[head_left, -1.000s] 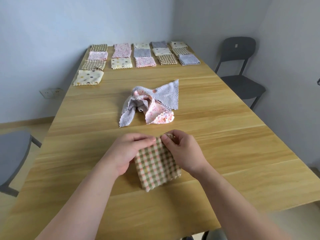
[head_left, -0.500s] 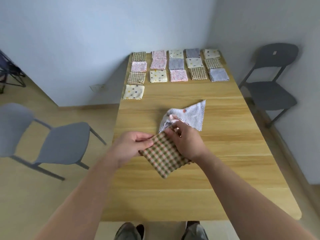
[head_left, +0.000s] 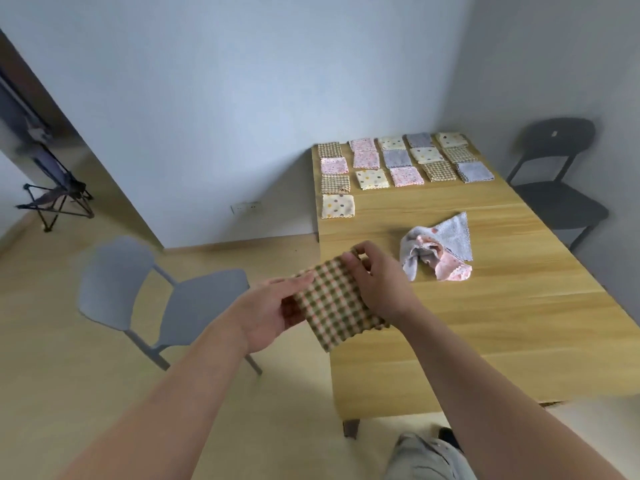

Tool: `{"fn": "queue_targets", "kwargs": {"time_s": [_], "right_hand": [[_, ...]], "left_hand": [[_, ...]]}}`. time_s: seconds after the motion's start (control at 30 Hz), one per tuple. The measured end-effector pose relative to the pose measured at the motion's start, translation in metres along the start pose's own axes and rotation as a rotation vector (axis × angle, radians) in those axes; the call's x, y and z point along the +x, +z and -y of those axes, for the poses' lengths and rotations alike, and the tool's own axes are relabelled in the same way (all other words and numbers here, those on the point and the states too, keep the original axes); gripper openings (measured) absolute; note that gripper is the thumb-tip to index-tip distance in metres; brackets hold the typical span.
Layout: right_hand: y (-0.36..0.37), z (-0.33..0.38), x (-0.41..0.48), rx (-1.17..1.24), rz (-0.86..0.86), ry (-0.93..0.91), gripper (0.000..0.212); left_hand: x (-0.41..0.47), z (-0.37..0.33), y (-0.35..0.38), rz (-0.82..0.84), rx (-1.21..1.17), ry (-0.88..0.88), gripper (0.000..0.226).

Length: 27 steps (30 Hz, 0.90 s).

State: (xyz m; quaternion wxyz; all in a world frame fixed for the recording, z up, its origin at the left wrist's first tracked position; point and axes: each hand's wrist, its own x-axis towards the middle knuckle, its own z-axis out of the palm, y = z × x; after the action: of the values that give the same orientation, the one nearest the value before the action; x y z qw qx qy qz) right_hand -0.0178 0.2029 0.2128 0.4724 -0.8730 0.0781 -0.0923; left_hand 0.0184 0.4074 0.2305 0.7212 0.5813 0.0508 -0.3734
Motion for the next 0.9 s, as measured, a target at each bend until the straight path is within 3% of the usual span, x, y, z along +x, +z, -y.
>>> {"fn": "queue_targets", "kwargs": {"time_s": [0.17,0.37,0.7,0.9], "right_hand": [[0.042,0.034,-0.014,-0.024,-0.062,0.053,0.015],[0.063,0.044,-0.001,-0.034,-0.147,0.129,0.018],[0.083,0.000,0.097,0.028,-0.241,0.331,0.021],[0.071,-0.018,0.181,0.163,-0.151,0.440,0.025]], "left_hand": [[-0.027,-0.006,-0.032,-0.054,0.027,0.061,0.036],[-0.011,-0.017,-0.058,-0.064,0.232,0.119,0.032],[0.118,-0.077,-0.082,0.140,0.477,0.056,0.026],[0.207,-0.146,-0.072,0.336,0.528,-0.164,0.033]]}}
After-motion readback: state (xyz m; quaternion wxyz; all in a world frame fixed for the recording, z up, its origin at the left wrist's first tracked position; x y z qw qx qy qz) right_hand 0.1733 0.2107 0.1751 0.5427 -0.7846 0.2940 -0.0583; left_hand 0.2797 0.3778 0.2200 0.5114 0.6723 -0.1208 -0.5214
